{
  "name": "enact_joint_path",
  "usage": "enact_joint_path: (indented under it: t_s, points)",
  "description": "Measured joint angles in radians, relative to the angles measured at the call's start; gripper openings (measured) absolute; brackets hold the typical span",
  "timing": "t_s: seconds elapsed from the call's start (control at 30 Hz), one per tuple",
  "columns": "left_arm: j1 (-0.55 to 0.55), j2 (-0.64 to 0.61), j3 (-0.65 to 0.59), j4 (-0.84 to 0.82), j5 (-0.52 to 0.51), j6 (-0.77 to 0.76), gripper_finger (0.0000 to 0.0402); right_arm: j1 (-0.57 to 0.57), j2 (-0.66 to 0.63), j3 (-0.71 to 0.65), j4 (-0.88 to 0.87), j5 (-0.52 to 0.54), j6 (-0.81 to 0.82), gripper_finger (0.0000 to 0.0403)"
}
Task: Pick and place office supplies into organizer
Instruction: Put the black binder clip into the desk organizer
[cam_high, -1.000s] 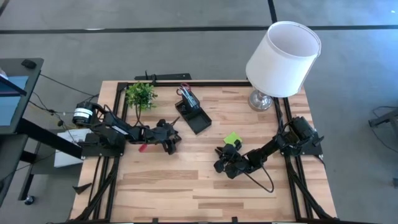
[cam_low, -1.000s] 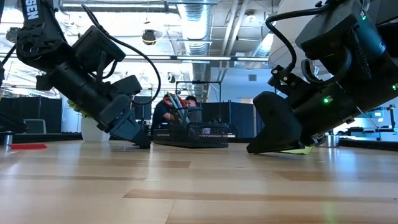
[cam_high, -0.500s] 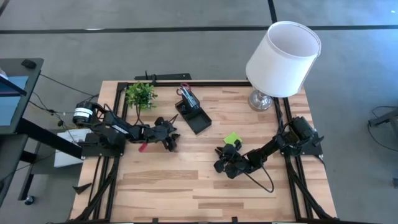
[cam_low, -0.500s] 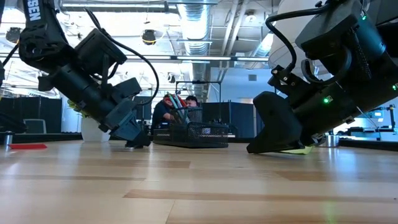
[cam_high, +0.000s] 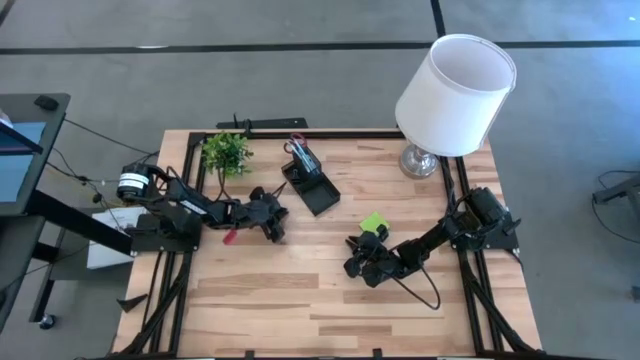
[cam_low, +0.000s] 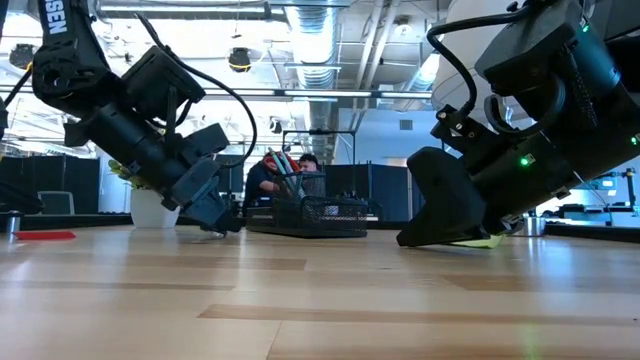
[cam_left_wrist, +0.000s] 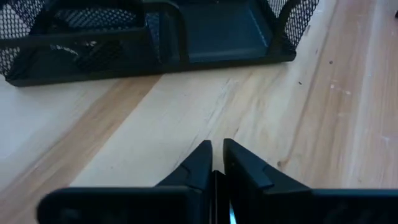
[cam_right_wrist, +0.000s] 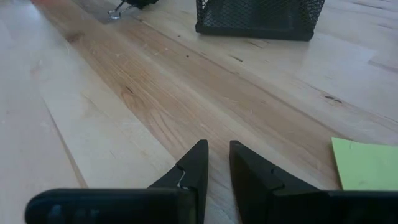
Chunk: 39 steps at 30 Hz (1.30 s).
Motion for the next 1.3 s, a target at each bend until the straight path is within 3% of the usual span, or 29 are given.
enact_joint_path:
  t_s: [0.17,0.3,0.67,0.77,0.9,1.13,1.3]
  points:
    - [0.000,0.001,-0.002,0.062,0.003,0.038,0.0002,0.000,0.000,0.000,0.000,0.000,0.000,0.0060]
    - [0.000,0.001,-0.002,0.119,0.004,0.056,0.0001,0.000,0.000,0.000,0.000,0.000,0.000,0.0060]
    - [-0.003,0.001,-0.002,0.079,0.102,0.096,0.0001,0.000,0.000,0.000,0.000,0.000,0.000,0.0060]
    - [-0.014,-0.003,-0.002,0.092,0.069,0.117,0.0006,0.000,0.000,0.000,0.000,0.000,0.000,0.0060]
    - [-0.021,-0.008,-0.001,0.098,0.045,0.127,0.0032,0.000,0.000,0.000,0.000,0.000,-0.001,0.0060]
    - [-0.026,-0.008,-0.001,0.085,0.051,-0.056,0.0115,0.000,0.000,0.000,0.000,0.000,0.000,0.0060]
    - [-0.027,-0.031,0.024,0.122,0.021,-0.132,0.0142,0.000,0.000,0.000,0.000,0.000,0.000,0.0060]
